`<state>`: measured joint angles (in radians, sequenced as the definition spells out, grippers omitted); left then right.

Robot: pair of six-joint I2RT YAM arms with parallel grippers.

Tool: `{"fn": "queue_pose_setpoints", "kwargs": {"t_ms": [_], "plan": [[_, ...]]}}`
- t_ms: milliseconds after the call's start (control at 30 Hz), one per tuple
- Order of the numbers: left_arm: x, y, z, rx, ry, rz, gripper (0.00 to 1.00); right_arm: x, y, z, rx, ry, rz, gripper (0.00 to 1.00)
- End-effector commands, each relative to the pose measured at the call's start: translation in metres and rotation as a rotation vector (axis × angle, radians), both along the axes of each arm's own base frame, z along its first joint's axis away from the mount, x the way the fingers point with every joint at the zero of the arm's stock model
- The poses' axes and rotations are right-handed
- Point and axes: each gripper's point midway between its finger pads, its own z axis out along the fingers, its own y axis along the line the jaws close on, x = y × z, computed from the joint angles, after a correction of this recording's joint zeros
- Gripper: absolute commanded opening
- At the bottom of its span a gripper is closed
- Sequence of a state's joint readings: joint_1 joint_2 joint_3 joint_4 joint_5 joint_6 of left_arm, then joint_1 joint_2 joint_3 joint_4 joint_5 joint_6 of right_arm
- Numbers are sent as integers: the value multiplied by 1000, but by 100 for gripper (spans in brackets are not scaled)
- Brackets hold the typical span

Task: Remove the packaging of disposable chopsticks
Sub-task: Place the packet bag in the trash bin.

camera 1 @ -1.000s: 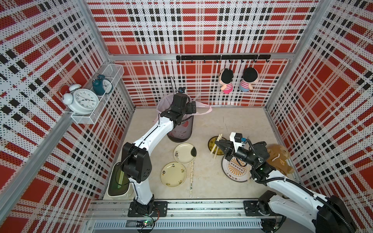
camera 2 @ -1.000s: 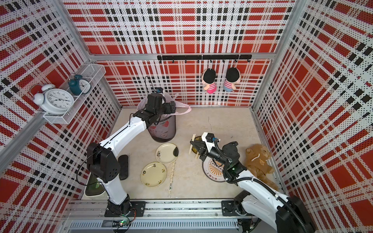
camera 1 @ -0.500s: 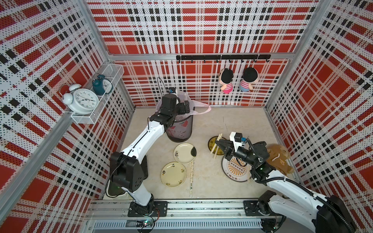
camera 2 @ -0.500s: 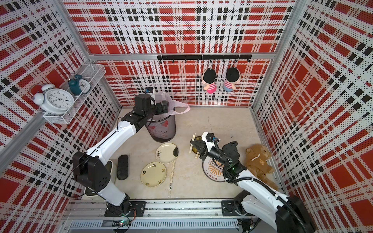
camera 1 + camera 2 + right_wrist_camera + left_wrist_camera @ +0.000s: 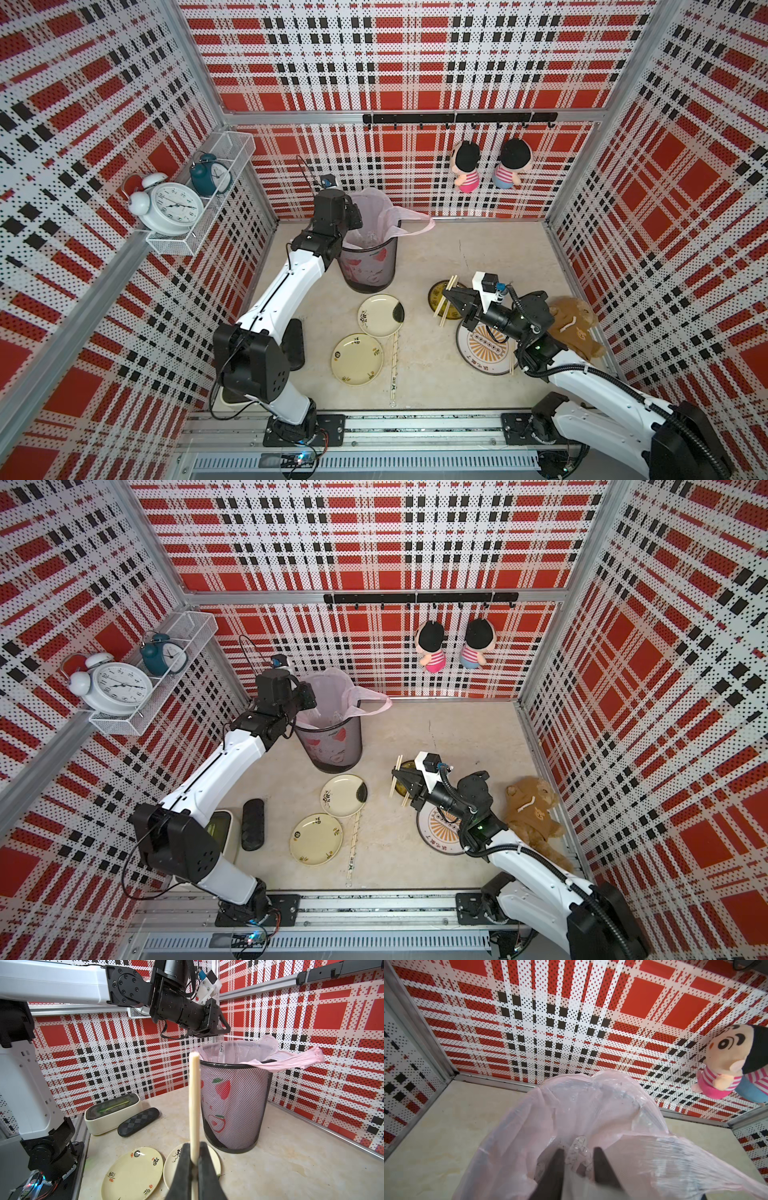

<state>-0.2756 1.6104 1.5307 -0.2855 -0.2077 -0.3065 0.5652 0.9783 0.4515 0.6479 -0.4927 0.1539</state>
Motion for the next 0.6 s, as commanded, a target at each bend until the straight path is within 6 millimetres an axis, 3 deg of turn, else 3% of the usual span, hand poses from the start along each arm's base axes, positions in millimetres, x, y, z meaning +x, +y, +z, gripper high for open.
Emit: {"fn": "queue_pose_setpoints", "kwargs": {"t_ms": [0, 67, 233, 367, 467, 567], "plan": [[3, -9, 0, 9, 17, -25, 89, 2, -2, 5, 0, -28, -10, 0], [1, -7, 1, 20, 15, -10, 100, 2, -2, 5, -1, -27, -11, 0], [-9, 20, 7, 64, 17, 114, 98, 3, -1, 4, -3, -23, -9, 0], [-11, 4, 13, 44, -8, 34, 100, 4, 0, 3, -5, -20, -10, 0], [-14, 8, 10, 110, 10, 121, 99, 3, -1, 4, -3, -23, -10, 0], [-15, 5, 19, 82, -13, 96, 98, 3, -1, 4, -3, -24, -10, 0]]}}
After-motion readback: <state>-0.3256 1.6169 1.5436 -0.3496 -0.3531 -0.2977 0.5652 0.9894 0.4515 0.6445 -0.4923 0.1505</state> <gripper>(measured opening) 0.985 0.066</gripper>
